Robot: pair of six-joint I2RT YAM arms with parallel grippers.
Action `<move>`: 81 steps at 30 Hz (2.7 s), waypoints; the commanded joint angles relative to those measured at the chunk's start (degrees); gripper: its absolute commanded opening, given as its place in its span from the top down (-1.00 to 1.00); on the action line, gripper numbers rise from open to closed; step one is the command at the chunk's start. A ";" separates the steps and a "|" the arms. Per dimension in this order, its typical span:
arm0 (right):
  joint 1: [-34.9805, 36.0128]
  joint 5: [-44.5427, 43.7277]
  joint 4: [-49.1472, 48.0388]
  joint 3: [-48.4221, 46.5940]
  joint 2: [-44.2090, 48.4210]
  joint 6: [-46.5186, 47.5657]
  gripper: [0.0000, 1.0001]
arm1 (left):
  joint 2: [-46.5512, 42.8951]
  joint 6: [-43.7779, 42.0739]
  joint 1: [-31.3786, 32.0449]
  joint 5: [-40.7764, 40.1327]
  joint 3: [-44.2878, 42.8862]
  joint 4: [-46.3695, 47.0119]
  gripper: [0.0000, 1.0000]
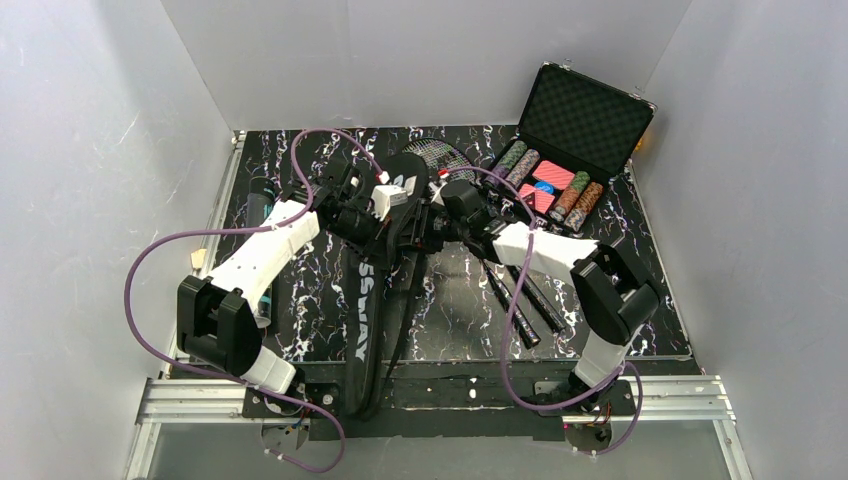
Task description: Pack up the badminton gear
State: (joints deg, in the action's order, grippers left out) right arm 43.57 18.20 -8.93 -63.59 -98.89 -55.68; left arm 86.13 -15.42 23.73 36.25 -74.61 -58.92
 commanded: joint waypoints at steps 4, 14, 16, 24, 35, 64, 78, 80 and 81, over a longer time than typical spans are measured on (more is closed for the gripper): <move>2.21 -2.98 0.34 -5.19 -4.36 -0.58 0.33 | -4.35 -1.98 0.53 7.82 1.27 -0.54 1.00; 5.80 -12.56 6.15 -5.48 -0.05 4.73 0.97 | -4.85 -1.33 0.49 1.58 2.91 1.42 0.71; 6.86 -14.84 7.10 -5.57 1.27 6.15 0.97 | -4.72 -0.60 0.44 0.16 3.36 2.34 0.34; 11.22 -22.03 12.23 -9.01 3.28 11.18 0.97 | -3.65 3.19 0.47 -3.61 3.52 6.38 -0.32; 14.60 -29.34 16.42 -10.27 8.25 16.22 0.97 | -6.57 4.71 -1.15 -4.66 5.20 9.83 0.17; 4.64 -8.66 21.29 -14.69 4.03 20.18 0.97 | -6.95 8.24 -7.21 -14.64 -4.09 6.98 1.00; -11.41 -6.30 31.73 -10.55 9.80 24.41 -0.16 | 2.59 11.33 -11.42 -15.17 -7.04 7.74 1.00; -14.70 -8.78 35.58 -12.15 9.52 26.50 -0.20 | 3.90 12.04 -11.45 -17.00 -8.35 6.63 1.00; -16.15 -11.21 38.11 -13.08 8.94 27.96 -0.21 | 4.32 12.37 -11.45 -17.57 -8.74 6.19 1.00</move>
State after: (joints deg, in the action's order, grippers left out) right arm 31.90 11.55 20.49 -73.69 -91.79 -33.19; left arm 89.84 -4.78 12.32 21.37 -79.55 -52.34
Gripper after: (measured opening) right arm 0.593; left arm 0.021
